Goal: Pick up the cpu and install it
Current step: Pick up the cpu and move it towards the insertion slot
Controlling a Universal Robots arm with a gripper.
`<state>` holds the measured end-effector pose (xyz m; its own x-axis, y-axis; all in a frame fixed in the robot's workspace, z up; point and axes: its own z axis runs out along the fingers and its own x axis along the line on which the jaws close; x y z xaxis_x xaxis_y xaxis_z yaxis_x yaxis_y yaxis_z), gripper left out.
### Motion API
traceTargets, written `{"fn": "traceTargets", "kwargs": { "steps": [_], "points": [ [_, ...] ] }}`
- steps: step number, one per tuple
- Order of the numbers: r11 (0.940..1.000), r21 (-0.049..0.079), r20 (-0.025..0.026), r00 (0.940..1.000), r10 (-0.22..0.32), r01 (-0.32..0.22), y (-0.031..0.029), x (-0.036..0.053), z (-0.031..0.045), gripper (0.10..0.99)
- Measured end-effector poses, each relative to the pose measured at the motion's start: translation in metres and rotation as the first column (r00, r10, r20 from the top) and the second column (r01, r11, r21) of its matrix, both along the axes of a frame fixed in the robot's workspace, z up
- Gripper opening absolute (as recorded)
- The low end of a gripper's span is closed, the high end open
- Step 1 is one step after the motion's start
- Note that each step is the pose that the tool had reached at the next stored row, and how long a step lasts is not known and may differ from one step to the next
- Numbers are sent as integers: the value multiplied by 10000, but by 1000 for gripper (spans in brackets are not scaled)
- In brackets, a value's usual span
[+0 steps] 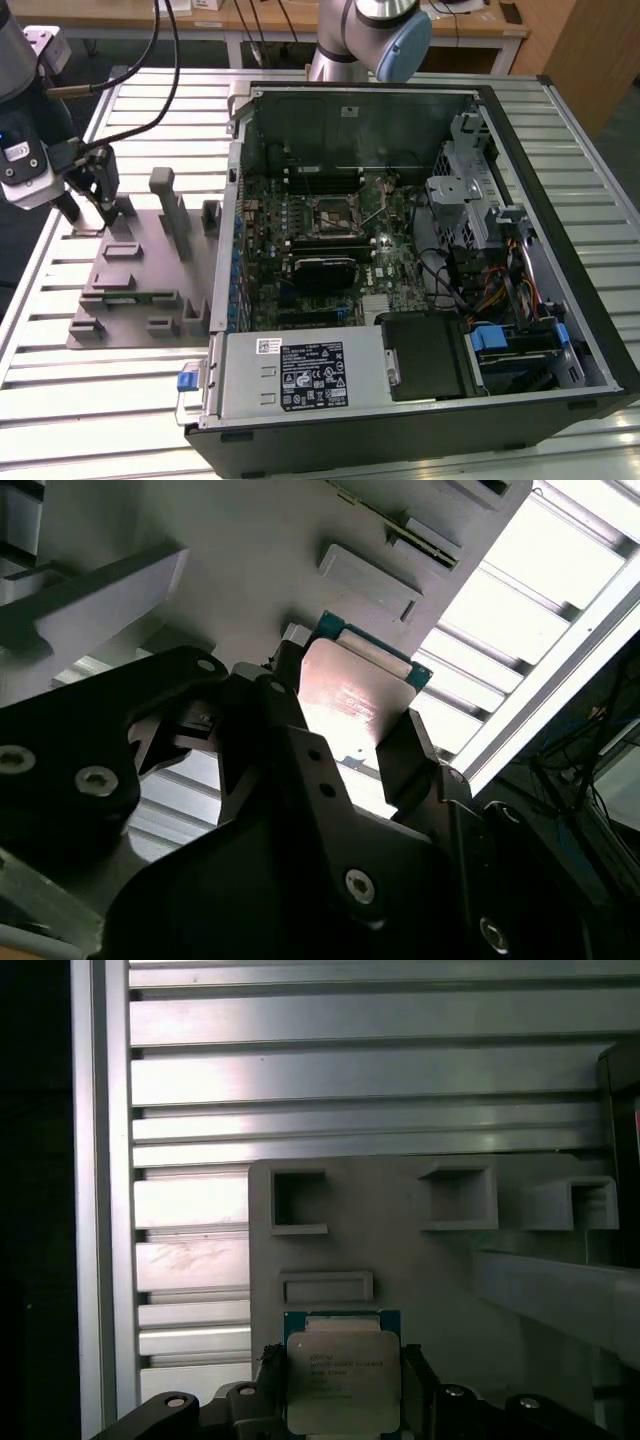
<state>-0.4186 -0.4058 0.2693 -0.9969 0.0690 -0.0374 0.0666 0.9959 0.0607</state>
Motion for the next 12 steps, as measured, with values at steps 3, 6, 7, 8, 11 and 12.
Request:
{"fn": "traceTargets", "kwargs": {
  "steps": [3, 6, 7, 8, 11, 12],
  "points": [
    [10000, 8, 23, 10000, -1, 1, 0, 0, 69, 545],
    [10000, 11, 44, 10000, 0, 0, 0, 0, 141, 545],
    [10000, 14, 53, 10000, 0, 0, 0, 0, 164, 545],
    [10000, 16, 60, 10000, 0, 0, 0, 0, 190, 545],
    [10000, 23, 78, 10000, 0, 0, 0, 0, 262, 545],
    [10000, 26, 84, 10000, 0, 0, 0, 0, 286, 545]
  ]
}}
